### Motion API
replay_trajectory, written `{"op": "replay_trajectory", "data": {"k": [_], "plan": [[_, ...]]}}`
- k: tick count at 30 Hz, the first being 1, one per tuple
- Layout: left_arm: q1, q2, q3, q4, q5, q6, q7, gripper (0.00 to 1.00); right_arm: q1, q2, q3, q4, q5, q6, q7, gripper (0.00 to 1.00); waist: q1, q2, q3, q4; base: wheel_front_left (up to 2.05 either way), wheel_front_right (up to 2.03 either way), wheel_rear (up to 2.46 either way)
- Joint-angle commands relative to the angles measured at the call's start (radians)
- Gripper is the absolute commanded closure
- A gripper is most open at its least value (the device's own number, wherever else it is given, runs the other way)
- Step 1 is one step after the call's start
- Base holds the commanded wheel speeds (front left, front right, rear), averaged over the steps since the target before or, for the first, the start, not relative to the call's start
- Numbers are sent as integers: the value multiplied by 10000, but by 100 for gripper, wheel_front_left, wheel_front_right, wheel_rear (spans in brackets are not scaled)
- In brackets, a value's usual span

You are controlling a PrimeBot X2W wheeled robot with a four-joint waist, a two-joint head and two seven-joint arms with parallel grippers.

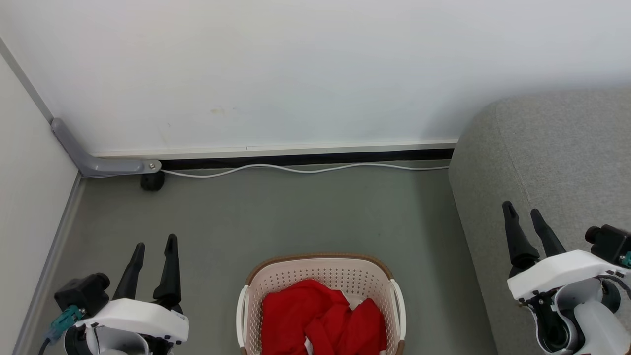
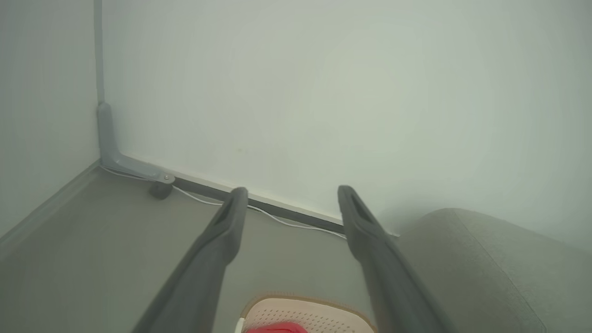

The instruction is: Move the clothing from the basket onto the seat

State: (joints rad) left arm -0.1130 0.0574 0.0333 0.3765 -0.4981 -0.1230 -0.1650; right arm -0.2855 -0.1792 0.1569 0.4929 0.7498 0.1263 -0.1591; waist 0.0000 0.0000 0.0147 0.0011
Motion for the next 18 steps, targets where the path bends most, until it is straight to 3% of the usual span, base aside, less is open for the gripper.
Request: {"op": "replay_trajectory", "data": {"k": [1, 18], "plan": [[-657, 235, 181, -177, 326, -57, -149, 0, -463, -187, 221, -183, -277, 40, -208, 0, 0, 0, -5, -3, 0, 0, 0], [-843, 363, 167, 459, 2245, -68, -619, 0, -887, -408, 606, 421, -1899, 43, -678, 0, 0, 0, -21, -59, 0, 0, 0]]}}
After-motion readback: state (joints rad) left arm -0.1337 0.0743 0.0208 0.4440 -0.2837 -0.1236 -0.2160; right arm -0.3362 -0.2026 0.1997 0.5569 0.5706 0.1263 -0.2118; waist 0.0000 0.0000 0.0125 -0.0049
